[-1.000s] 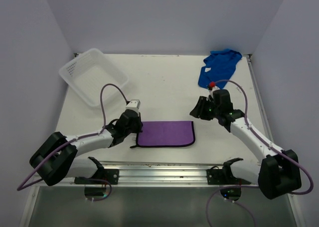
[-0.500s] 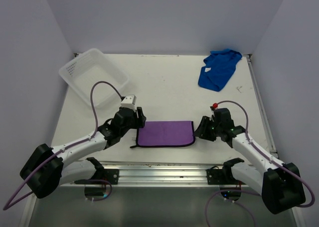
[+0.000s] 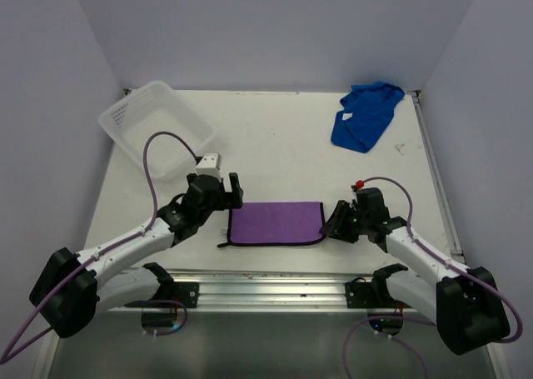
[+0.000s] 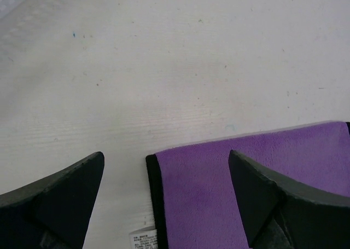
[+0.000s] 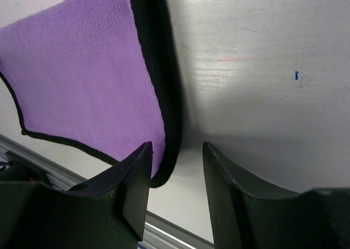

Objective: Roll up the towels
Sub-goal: Fold the towel

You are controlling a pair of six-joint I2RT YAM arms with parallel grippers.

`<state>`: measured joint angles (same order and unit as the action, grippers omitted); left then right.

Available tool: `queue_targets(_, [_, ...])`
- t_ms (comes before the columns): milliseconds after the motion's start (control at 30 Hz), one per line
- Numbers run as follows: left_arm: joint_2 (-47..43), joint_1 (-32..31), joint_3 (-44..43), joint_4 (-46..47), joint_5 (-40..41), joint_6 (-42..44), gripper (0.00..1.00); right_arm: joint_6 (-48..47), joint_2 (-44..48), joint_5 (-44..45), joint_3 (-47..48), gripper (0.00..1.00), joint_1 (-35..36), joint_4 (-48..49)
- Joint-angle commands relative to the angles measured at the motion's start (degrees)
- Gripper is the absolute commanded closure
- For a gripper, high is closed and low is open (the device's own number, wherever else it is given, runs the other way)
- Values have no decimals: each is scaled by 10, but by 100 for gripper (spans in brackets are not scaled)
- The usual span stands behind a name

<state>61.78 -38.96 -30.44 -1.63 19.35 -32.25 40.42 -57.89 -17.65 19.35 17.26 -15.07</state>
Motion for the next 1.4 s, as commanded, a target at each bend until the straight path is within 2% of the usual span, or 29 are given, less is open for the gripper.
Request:
queue_targets(0, [-14,6,-28,-26,36,0,0,24,-11,-12,-6,54,0,38])
queue_targets(333, [-39,6,-8,-22,51,-6,0,37,-44,-12,-17,63,-1,76])
queue_targets(467, [-36,7,-8,-22,48,-5,0,38,-44,-17,-16,77,0,78])
queue_targets(633, [-39,9,-1,-18,46,-4,0,30,-43,-23,-4,87,0,75])
queue_targets(700, [-43,10,3,-16,43,-5,0,17,-40,-15,11,93,0,59])
queue_targets(733, [-43,10,6,-14,40,-6,0,10,-38,-10,19,100,1,51])
queue_targets(900, [-35,10,18,3,15,-16,1,-52,-35,39,79,100,0,-8])
queue_targets(1133, [-20,9,27,26,-16,-15,0,-141,-47,160,161,100,0,-94])
queue_targets(1267, [-27,9,37,25,-22,-17,0,-177,-49,169,182,100,0,-101])
queue_targets(1367, [-32,10,47,29,-40,-23,1,-195,-46,140,186,100,1,-91])
